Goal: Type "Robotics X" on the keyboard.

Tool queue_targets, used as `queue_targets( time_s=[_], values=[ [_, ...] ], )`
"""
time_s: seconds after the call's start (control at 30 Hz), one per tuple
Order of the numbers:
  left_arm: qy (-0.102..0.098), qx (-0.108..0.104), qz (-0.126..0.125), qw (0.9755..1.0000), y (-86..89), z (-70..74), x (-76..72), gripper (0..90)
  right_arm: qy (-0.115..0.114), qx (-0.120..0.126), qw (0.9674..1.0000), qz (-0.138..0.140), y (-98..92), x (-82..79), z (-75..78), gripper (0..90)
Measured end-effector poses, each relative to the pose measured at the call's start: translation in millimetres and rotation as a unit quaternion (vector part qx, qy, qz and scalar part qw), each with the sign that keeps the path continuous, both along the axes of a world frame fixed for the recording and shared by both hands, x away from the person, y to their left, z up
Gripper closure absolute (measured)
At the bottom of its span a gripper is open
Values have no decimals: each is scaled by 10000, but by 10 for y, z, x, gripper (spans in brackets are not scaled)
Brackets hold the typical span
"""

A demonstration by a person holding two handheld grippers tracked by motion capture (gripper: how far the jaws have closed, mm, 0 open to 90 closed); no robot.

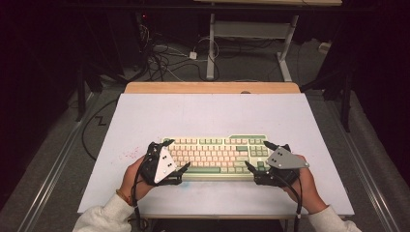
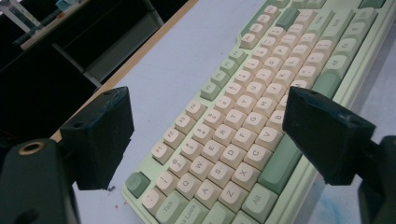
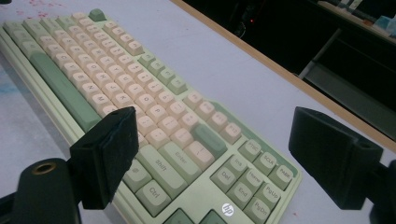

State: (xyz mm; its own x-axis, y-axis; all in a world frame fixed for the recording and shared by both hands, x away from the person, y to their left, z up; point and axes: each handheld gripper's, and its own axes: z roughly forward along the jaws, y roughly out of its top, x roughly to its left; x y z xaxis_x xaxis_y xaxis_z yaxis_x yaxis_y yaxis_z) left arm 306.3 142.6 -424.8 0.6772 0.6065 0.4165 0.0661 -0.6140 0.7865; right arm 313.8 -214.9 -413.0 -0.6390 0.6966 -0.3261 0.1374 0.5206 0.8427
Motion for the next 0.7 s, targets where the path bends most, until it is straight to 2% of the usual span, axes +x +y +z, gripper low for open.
queue_targets(
  time_s=[0.1, 0.43, 0.7],
  values=[
    [53, -43, -10, 10000, 28, -9, -26, 159, 68, 120, 9999, 70, -36, -16, 8, 165],
    [0, 34, -28, 10000, 95, -37, -96, 159, -59, 4, 10000, 35, -84, -92, 9, 166],
    [10, 32, 7, 10000, 180, -68, -164, 159, -108, 59, 9999, -53, -183, -149, 27, 165]
  ],
)
